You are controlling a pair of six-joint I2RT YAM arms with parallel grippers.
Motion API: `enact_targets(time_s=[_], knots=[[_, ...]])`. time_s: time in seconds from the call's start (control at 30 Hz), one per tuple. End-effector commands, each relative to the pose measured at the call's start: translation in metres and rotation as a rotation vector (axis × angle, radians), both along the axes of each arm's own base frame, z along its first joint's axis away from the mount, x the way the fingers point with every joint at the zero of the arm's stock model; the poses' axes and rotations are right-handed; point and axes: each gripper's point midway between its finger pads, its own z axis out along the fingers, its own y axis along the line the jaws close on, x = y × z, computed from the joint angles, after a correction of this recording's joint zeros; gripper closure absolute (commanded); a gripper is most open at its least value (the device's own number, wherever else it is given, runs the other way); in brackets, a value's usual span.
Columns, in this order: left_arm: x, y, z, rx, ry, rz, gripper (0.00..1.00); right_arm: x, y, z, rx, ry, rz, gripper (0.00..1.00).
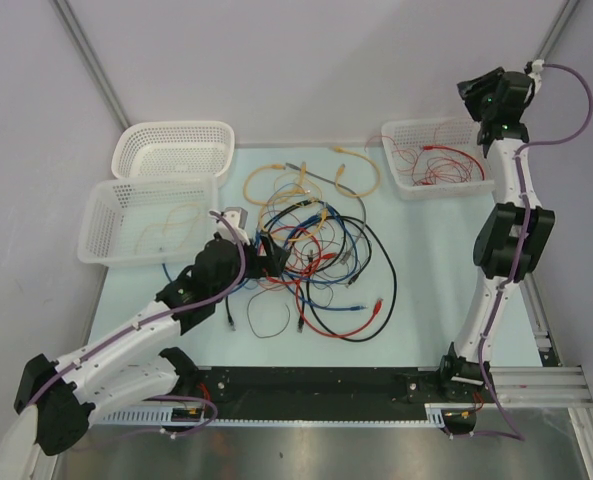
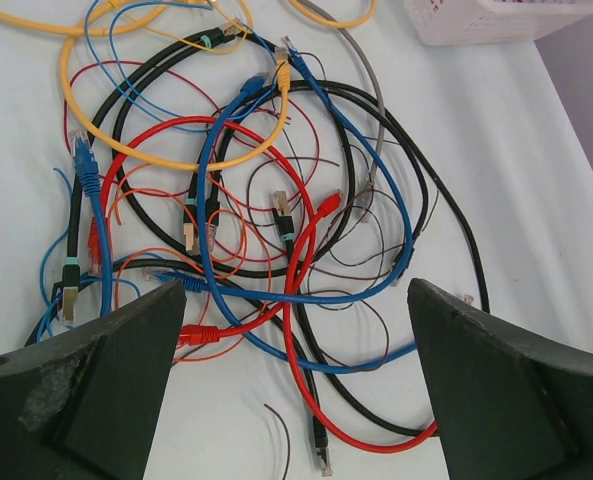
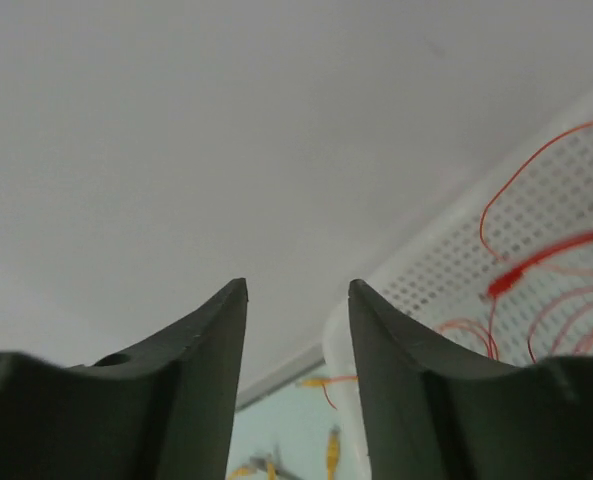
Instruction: Untangle the cables
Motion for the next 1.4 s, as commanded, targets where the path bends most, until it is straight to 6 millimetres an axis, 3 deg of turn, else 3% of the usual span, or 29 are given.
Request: enact_targets(time_s=[0.0, 0.07, 0.13, 0.17, 0.2, 0.23, 0.27, 0.3, 0.33, 0.37, 0.4, 0.43, 0.47, 0.5, 0.53, 0.57, 0.6, 0.67, 0.73, 0.8, 0.83, 0.9, 0.97, 1.03, 1.07, 1.23, 1.37], knots=[[-0.001, 0.000, 0.032, -0.051, -0.078, -0.016, 0.02, -0.030, 0.014, -0.020, -0.130, 0.194, -0.034, 0.45], [-0.004, 0.004, 0.036, -0.058, -0.090, -0.011, 0.02, -0.046, 0.019, -0.011, -0.161, 0.218, -0.034, 0.35], [-0.006, 0.010, 0.041, -0.055, -0.106, 0.003, 0.02, -0.064, 0.040, 0.041, -0.188, 0.089, 0.000, 0.34], [-0.005, 0.013, 0.046, -0.055, -0.115, 0.017, 0.02, -0.072, 0.054, 0.025, -0.196, 0.106, 0.033, 0.34], [-0.003, 0.020, 0.050, -0.051, -0.127, 0.051, 0.00, -0.085, 0.085, 0.044, -0.217, 0.046, 0.085, 0.32], [-0.002, 0.022, 0.051, -0.042, -0.128, 0.059, 0.00, -0.107, 0.093, 0.085, -0.266, -0.063, 0.090, 0.31], [0.001, 0.024, 0.058, -0.046, -0.137, 0.072, 0.00, -0.121, 0.125, 0.077, -0.288, -0.057, 0.147, 0.29], [0.004, 0.023, 0.056, -0.033, -0.123, 0.066, 0.00, -0.137, 0.164, 0.081, -0.306, -0.073, 0.219, 0.29], [0.006, 0.022, 0.059, -0.026, -0.108, 0.064, 0.00, -0.160, 0.184, 0.094, -0.321, -0.099, 0.260, 0.30], [0.011, 0.025, 0.058, -0.015, -0.086, 0.076, 0.00, -0.172, 0.201, 0.071, -0.346, -0.059, 0.308, 0.30], [0.009, 0.025, 0.045, 0.015, -0.022, 0.060, 0.00, -0.184, 0.216, 0.062, -0.349, -0.044, 0.347, 0.30], [0.016, 0.022, 0.039, 0.022, 0.032, 0.066, 0.00, -0.210, 0.240, 0.066, -0.350, -0.058, 0.387, 0.31], [0.021, 0.029, 0.030, 0.029, 0.078, 0.084, 0.00, -0.220, 0.249, 0.053, -0.347, -0.030, 0.407, 0.32], [0.021, 0.031, 0.017, 0.047, 0.137, 0.084, 0.01, -0.233, 0.259, 0.027, -0.353, 0.023, 0.443, 0.33], [0.022, 0.027, 0.003, 0.039, 0.208, 0.063, 0.00, -0.250, 0.276, 0.013, -0.362, 0.053, 0.494, 0.33], [0.027, 0.032, -0.006, 0.039, 0.247, 0.080, 0.01, -0.265, 0.282, 0.011, -0.369, 0.056, 0.518, 0.34], [0.028, 0.032, -0.013, 0.038, 0.276, 0.078, 0.00, -0.275, 0.287, -0.010, -0.387, 0.099, 0.543, 0.34], [0.032, 0.028, -0.028, 0.057, 0.316, 0.067, 0.00, -0.301, 0.303, -0.020, -0.416, 0.114, 0.596, 0.35], [0.037, 0.017, -0.029, 0.045, 0.315, 0.017, 0.01, -0.318, 0.306, -0.041, -0.456, 0.157, 0.618, 0.35], [0.041, 0.009, -0.040, 0.060, 0.350, -0.015, 0.00, -0.331, 0.307, -0.048, -0.470, 0.167, 0.628, 0.35], [0.047, 0.004, -0.035, 0.065, 0.338, -0.029, 0.01, -0.337, 0.305, -0.063, -0.475, 0.202, 0.638, 0.35], [0.050, -0.002, -0.049, 0.094, 0.390, -0.056, 0.03, -0.348, 0.304, -0.069, -0.473, 0.204, 0.657, 0.35], [0.058, -0.009, -0.047, 0.123, 0.392, -0.074, 0.05, -0.359, 0.300, -0.090, -0.475, 0.248, 0.674, 0.36], [0.063, -0.013, -0.055, 0.172, 0.403, -0.075, 0.05, -0.368, 0.298, -0.096, -0.465, 0.247, 0.687, 0.36], [0.063, -0.017, -0.056, 0.182, 0.408, -0.084, 0.06, -0.372, 0.296, -0.107, -0.468, 0.266, 0.693, 0.36], [0.056, -0.035, -0.077, 0.241, 0.456, -0.133, 0.11, -0.386, 0.289, -0.120, -0.458, 0.286, 0.711, 0.36], [0.032, -0.052, -0.080, 0.317, 0.426, -0.221, 0.16, -0.397, 0.287, -0.127, -0.444, 0.294, 0.729, 0.36]])
